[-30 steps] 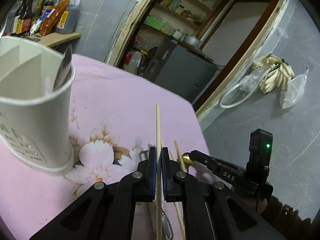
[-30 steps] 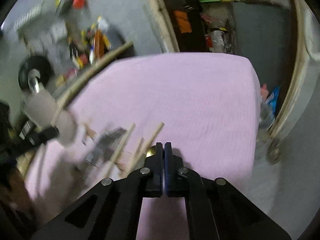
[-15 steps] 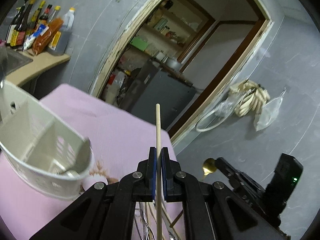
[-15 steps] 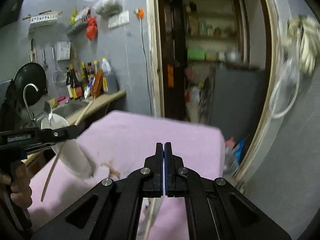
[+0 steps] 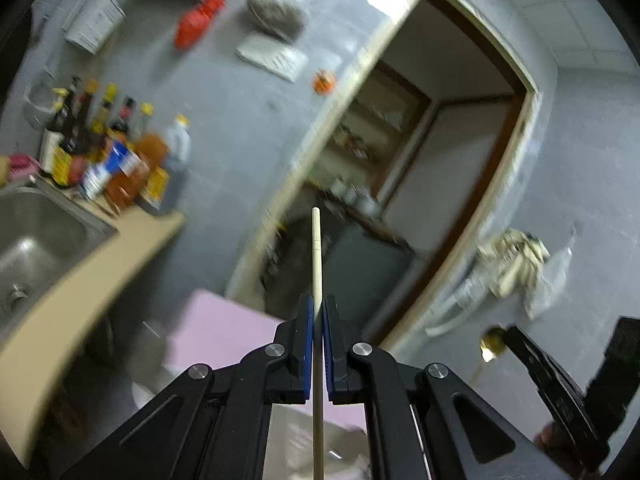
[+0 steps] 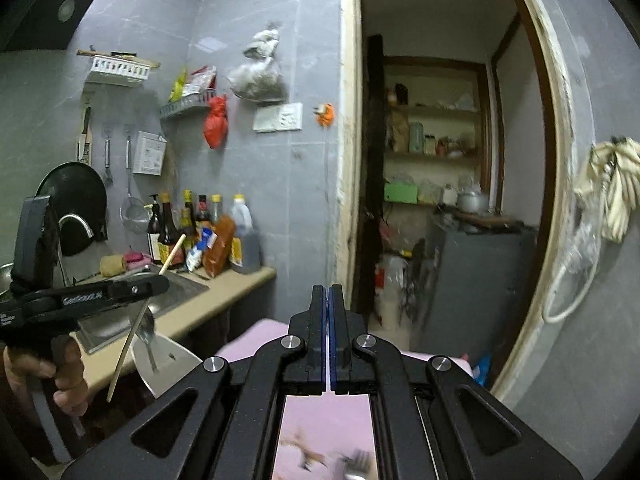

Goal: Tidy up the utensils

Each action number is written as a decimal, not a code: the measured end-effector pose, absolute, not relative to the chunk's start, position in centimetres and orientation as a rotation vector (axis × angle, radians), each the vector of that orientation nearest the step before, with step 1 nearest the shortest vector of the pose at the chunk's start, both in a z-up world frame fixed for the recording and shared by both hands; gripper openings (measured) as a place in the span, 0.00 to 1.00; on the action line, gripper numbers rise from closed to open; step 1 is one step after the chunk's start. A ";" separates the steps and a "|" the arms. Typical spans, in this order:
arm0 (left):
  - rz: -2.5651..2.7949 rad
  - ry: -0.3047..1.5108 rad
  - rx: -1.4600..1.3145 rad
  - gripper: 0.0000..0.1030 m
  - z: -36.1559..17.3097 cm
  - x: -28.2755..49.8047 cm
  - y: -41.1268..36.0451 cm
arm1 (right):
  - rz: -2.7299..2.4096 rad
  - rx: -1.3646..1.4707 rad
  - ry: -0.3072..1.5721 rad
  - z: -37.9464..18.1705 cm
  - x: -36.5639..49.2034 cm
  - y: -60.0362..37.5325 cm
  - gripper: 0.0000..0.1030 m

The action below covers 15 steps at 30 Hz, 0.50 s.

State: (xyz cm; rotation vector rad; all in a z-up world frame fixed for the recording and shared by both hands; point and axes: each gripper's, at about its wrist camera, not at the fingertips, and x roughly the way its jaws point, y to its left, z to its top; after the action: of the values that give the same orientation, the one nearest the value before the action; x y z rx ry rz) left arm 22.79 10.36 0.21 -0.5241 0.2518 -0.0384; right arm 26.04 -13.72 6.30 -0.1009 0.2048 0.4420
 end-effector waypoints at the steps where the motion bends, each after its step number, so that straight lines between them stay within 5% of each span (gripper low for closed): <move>1: -0.017 0.227 -0.516 0.05 0.4 22.9 11.4 | 0.439 -0.109 0.199 6.3 26.0 -12.6 0.01; 15: 0.102 0.075 -0.494 0.05 -3.2 25.0 14.9 | 0.325 -0.195 0.148 2.0 24.7 -5.0 0.01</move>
State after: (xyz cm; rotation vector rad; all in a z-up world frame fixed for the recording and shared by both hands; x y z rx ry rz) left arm 25.01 14.95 -3.20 -0.4940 0.0749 0.1024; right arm 24.72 -4.98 1.99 -0.1946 0.1482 0.3246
